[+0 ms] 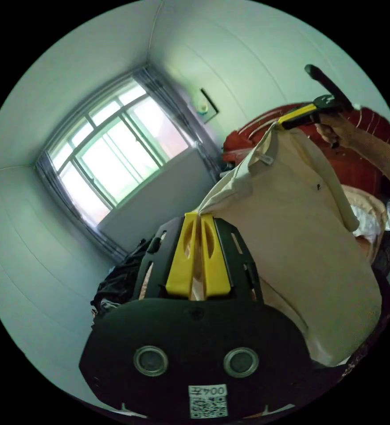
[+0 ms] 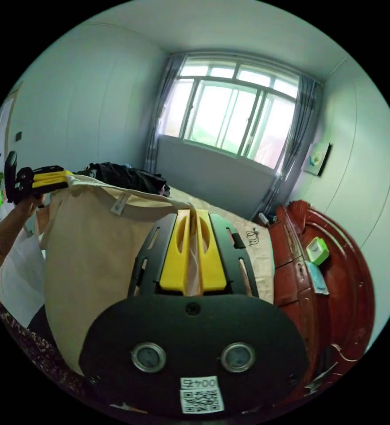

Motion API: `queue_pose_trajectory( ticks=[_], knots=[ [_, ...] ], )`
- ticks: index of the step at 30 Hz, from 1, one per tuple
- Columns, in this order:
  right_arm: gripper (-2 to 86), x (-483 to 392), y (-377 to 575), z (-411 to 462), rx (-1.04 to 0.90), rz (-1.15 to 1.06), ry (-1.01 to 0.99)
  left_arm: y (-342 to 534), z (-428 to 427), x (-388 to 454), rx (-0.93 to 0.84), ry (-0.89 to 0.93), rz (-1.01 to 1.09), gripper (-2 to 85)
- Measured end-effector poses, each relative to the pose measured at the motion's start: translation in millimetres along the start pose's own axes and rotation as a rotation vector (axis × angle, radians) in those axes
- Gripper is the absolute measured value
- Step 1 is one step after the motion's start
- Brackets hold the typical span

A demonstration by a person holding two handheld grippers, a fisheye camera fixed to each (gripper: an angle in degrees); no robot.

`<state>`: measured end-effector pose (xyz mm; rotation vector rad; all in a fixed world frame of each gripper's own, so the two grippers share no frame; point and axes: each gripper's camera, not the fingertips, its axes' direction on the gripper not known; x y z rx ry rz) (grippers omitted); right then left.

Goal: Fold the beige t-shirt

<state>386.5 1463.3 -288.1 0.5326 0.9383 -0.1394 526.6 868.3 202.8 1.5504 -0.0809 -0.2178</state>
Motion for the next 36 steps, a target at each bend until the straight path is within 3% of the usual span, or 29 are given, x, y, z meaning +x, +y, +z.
queue_pose_trajectory(
  ticks=[8,10,13,18,22,29,36],
  knots=[
    [5.6,22,25,292,-0.328,0.113,-0.025,71,312,25,-0.39,0.089,-0.066,4.9],
    [6.5,25,40,328,-0.35,0.16,-0.004,108,387,38,-0.551,0.083,-0.069,6.9],
    [7.9,31,67,345,-0.303,0.205,-0.101,154,433,46,-0.612,0.063,-0.08,6.4],
    [7.3,15,138,305,-0.293,0.189,-0.219,214,405,37,-0.445,0.21,-0.21,4.5],
    [4.7,-18,212,257,-0.398,0.207,-0.293,282,317,46,-0.336,0.402,-0.301,4.8],
    [-0.3,-102,347,200,-0.616,0.386,-0.282,422,176,145,-0.448,0.572,-0.418,7.9],
    [-0.7,-169,364,210,-0.668,0.424,-0.294,451,149,235,-0.546,0.51,-0.224,8.2]
  ],
)
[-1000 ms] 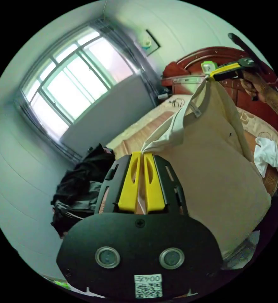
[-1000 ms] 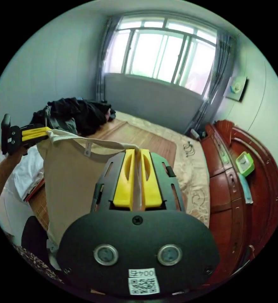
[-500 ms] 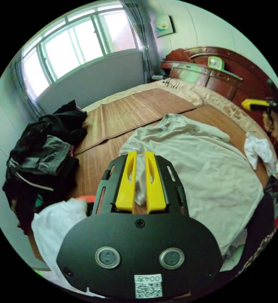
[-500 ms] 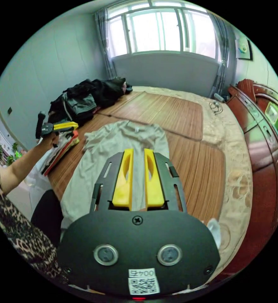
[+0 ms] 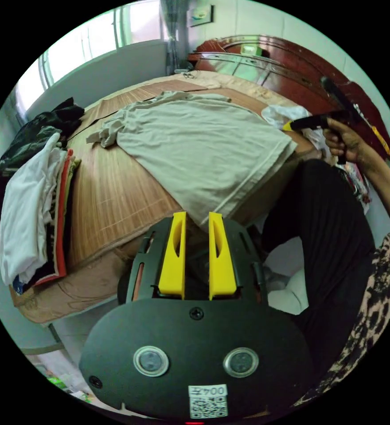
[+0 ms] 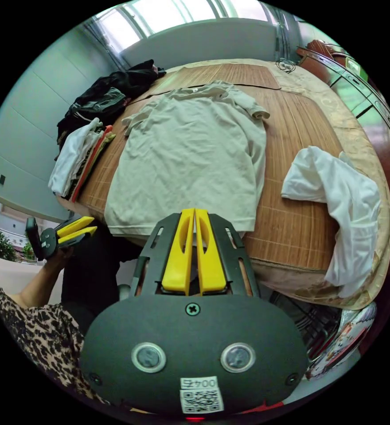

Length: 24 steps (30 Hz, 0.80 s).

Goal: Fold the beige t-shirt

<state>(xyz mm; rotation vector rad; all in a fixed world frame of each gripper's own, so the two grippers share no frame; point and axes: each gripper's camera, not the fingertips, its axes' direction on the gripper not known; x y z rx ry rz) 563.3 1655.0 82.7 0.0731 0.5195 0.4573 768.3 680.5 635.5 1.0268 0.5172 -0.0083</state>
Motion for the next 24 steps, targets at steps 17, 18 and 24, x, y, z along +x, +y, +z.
queue_pose_trajectory(
  ticks=[17,18,24],
  knots=[
    [-0.7,-15,34,25,0.046,0.072,-0.002,22,82,16,-0.161,-0.157,-0.003,7.4],
    [-0.7,-15,37,27,0.049,0.077,-0.004,23,83,15,-0.157,-0.167,-0.018,6.8],
    [-0.7,-20,43,32,0.06,0.064,-0.001,29,44,-13,-0.019,-0.125,-0.139,1.1]
  ],
)
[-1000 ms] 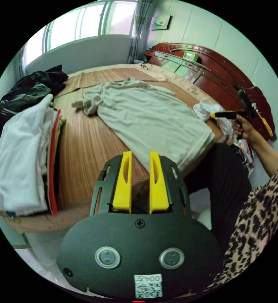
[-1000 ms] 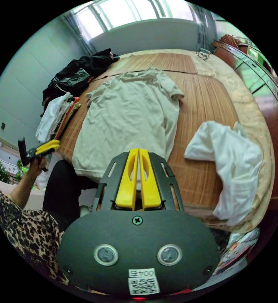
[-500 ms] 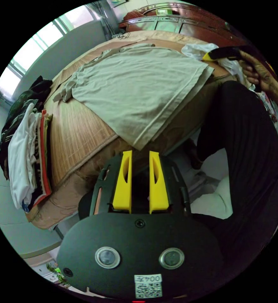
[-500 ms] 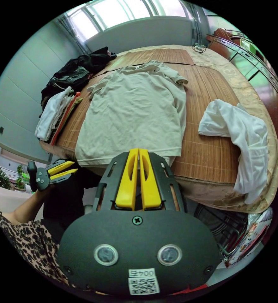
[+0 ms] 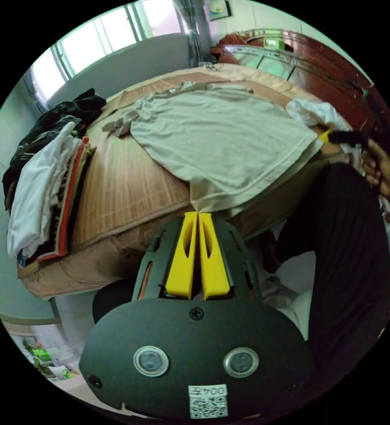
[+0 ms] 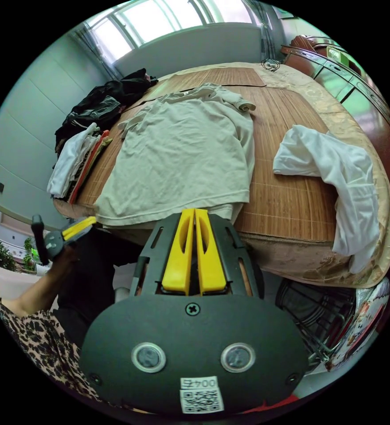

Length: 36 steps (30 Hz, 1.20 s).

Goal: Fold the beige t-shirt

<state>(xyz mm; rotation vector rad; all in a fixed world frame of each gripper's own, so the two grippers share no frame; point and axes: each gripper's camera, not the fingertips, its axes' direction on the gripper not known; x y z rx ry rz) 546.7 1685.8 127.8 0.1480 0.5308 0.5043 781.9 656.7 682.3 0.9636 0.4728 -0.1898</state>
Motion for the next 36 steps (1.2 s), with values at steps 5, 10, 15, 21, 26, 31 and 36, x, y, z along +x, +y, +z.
queue_pose_trajectory(
  ticks=[5,10,15,21,26,31,36],
  knots=[
    [-0.4,-3,4,4,0.009,-0.004,-0.007,-13,-41,-49,0.052,0.01,-0.019,0.4],
    [2.9,-41,4,3,0.072,-0.117,-0.16,-40,-11,-69,-0.085,0.172,0.055,0.4],
    [8.8,-120,-8,30,0.025,-0.345,-0.22,-57,-9,-70,-0.138,0.209,0.125,0.5],
    [7.2,-200,-22,73,-0.042,-0.588,-0.085,-51,-22,-69,-0.123,0.215,0.253,0.9],
    [0.5,-192,-36,86,-0.04,-0.565,-0.124,-33,-28,-77,-0.073,0.221,0.284,2.4],
    [0.0,-114,-63,74,-0.03,-0.282,-0.434,1,-27,-108,-0.009,0.279,0.202,8.9],
    [-0.1,-72,-78,70,-0.085,-0.204,-0.659,5,-18,-114,0.021,0.363,0.159,13.6]
  ],
)
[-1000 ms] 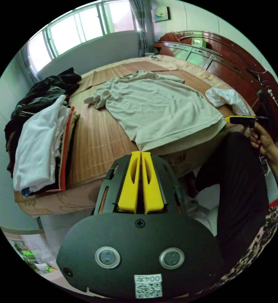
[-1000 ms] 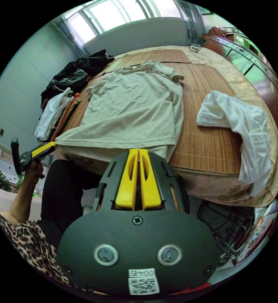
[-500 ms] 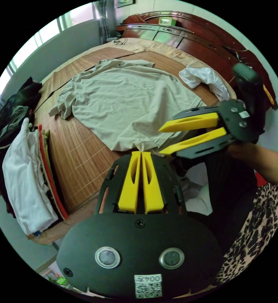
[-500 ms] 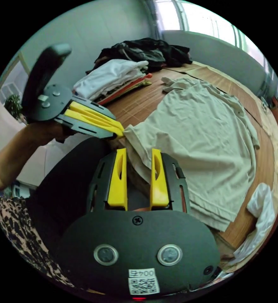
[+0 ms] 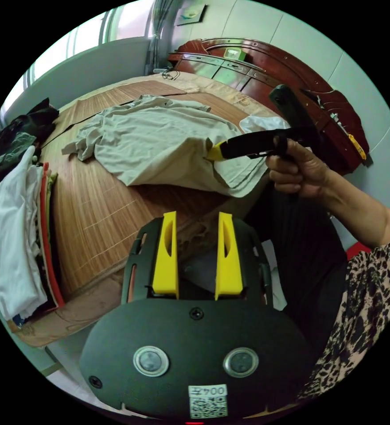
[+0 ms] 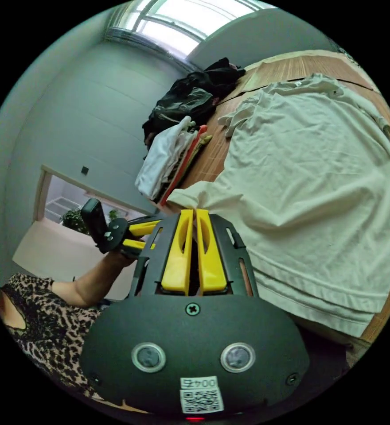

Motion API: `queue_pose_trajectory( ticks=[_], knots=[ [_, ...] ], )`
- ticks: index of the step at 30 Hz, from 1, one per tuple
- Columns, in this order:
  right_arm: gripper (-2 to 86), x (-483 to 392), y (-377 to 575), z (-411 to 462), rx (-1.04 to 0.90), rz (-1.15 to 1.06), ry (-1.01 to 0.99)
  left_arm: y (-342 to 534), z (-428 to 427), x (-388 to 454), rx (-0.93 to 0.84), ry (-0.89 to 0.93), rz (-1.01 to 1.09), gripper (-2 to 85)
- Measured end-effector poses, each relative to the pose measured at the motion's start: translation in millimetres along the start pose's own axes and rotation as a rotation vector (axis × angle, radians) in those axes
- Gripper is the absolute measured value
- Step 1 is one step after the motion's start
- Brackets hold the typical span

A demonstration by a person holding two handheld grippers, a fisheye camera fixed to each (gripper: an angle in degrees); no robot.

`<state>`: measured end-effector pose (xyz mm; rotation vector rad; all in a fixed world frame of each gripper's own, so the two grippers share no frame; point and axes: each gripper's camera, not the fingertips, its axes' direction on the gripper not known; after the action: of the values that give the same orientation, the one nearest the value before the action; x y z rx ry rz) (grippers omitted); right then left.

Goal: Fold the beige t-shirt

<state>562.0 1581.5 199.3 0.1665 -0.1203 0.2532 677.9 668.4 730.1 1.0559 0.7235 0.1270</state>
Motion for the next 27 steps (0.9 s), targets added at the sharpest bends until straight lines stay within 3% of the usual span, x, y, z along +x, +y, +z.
queue_pose_trajectory(
  ticks=[5,12,17,20,27],
  knots=[
    [0.1,5,-11,23,-0.246,-0.02,-0.024,-5,8,5,0.002,-0.028,0.06,15.4],
    [2.3,29,-2,40,-0.401,0.017,-0.14,19,18,-24,-0.009,0.08,0.042,15.2],
    [3.7,51,5,39,-0.364,0.083,-0.246,30,13,-44,0.006,0.133,0.083,14.9],
    [4.5,46,10,45,-0.367,0.066,-0.207,29,6,-53,0.05,0.186,0.079,16.0],
    [4.0,41,34,49,-0.289,0.065,-0.213,46,2,-106,0.114,0.45,-0.049,17.3]
  ],
)
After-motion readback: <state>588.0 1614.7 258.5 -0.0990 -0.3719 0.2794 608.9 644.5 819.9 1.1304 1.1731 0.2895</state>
